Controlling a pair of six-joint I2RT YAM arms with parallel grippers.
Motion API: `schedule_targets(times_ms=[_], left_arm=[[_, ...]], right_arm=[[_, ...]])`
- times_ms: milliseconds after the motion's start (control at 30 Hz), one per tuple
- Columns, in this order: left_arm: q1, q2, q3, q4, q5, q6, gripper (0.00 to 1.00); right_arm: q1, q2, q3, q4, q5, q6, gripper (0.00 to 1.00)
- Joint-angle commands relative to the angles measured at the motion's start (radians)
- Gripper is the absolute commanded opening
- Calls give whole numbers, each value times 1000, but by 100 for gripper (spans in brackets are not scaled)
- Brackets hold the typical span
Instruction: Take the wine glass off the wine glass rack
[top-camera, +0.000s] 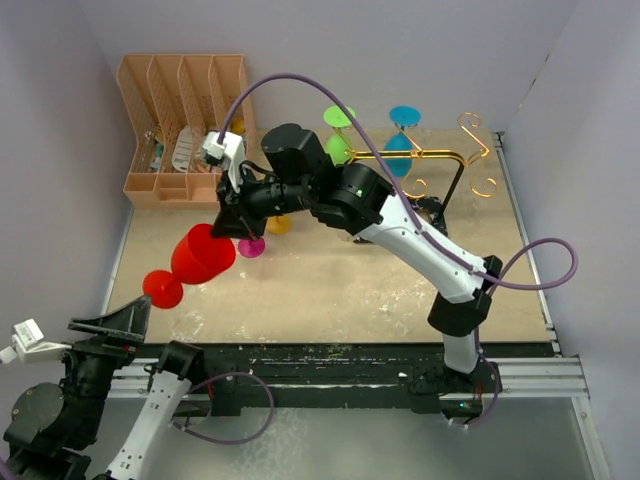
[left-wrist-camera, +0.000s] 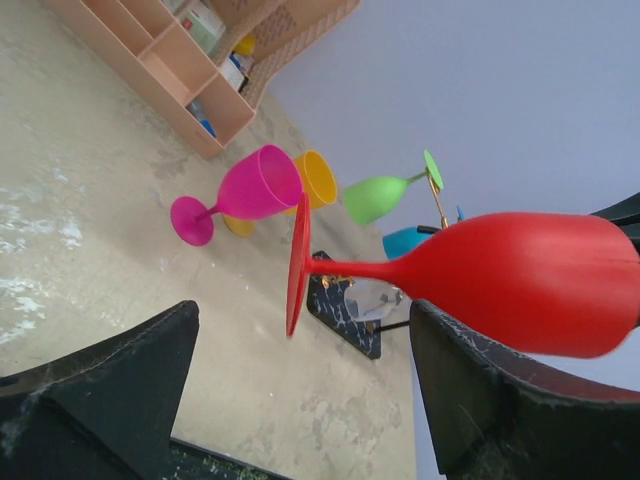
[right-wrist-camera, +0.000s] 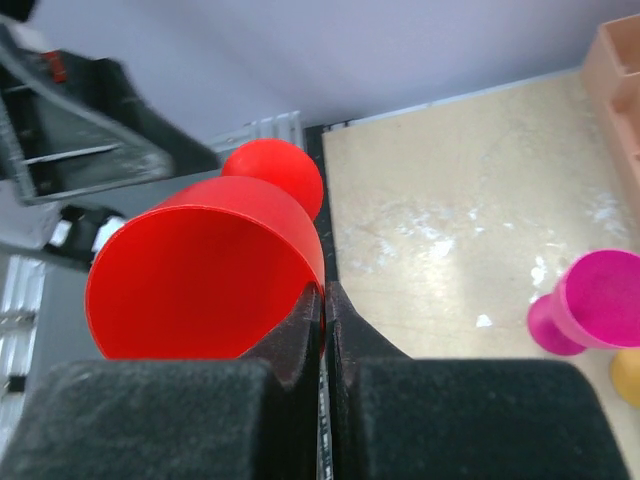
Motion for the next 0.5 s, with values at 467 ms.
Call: schedule_targets(times_ms=[467], left_arm=[[-4, 277, 254, 20, -5, 260, 85]], right_arm=[[-45, 380, 275, -9, 358, -13, 0]])
